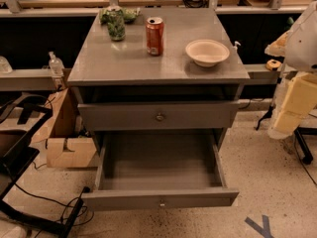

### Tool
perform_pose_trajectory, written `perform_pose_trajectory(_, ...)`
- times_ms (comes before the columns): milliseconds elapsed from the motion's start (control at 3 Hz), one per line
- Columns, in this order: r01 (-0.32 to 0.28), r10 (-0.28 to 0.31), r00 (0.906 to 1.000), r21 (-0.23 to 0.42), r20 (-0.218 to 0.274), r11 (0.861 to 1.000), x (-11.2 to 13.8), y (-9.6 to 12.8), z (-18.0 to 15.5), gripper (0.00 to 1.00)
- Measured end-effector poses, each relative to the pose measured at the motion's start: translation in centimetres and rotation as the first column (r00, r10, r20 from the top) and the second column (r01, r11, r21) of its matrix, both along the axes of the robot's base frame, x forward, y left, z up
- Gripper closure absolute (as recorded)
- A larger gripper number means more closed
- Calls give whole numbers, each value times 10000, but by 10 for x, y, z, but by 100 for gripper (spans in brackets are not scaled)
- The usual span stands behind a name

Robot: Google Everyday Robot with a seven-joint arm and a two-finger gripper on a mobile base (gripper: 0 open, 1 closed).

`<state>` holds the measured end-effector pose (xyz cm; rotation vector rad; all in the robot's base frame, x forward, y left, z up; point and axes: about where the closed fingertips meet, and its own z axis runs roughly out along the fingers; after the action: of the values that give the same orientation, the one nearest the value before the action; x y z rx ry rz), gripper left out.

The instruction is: Close middle drawer

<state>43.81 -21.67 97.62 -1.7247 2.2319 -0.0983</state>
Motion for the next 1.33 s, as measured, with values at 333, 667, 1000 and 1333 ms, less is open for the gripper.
perform_pose_trajectory(333, 0, 0, 10000, 0, 0, 10000, 0, 0, 0, 0)
perform_pose_trajectory(667, -89, 82, 9999, 600, 122, 9982, 2, 5, -21, 0)
perform_pose_trajectory(1000, -261, 240, 9996, 1860, 136, 9822, -6, 13, -78, 0)
perform_pose_trajectory(1333, -176, 238, 9996, 3226, -153, 9464, -15, 26, -160, 18)
